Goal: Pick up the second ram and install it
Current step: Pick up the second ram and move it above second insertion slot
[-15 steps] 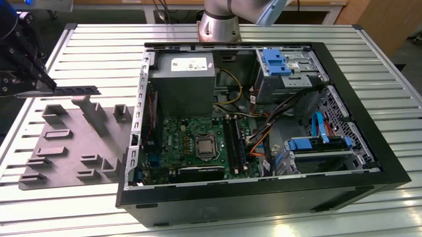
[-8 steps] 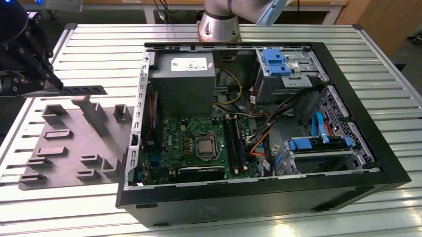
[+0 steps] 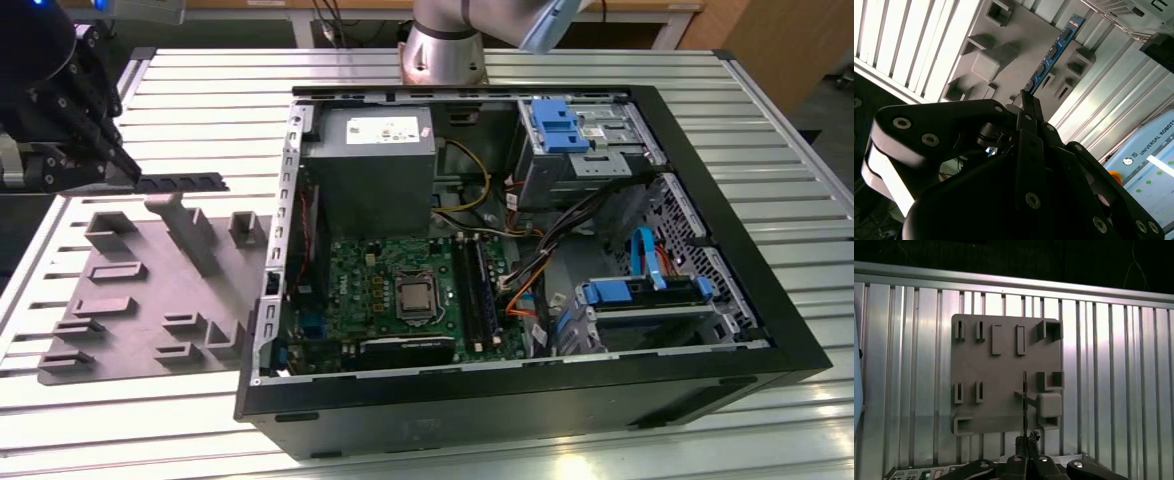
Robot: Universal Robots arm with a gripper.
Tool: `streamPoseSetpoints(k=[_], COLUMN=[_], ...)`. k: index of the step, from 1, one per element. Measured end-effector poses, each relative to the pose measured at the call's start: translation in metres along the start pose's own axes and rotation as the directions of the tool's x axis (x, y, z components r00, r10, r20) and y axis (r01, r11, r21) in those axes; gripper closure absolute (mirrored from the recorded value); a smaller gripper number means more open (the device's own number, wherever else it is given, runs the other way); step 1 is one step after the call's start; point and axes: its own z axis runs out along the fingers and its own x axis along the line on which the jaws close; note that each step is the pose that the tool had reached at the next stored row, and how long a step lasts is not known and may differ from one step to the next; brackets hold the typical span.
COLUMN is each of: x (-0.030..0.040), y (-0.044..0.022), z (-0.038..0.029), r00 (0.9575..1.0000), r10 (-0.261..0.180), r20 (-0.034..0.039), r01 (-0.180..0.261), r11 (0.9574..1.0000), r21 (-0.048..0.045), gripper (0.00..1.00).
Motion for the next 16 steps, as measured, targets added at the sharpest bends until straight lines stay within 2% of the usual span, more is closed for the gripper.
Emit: streamPoseSetpoints(k=[16], x=[-0.0002], y=[-0.0189], z=[-0.0009], r00=[1.0], r10=[0.0], r20=[0.0], r01=[0.0], r11=[1.0], r21=[-0.0003], gripper=[0.89])
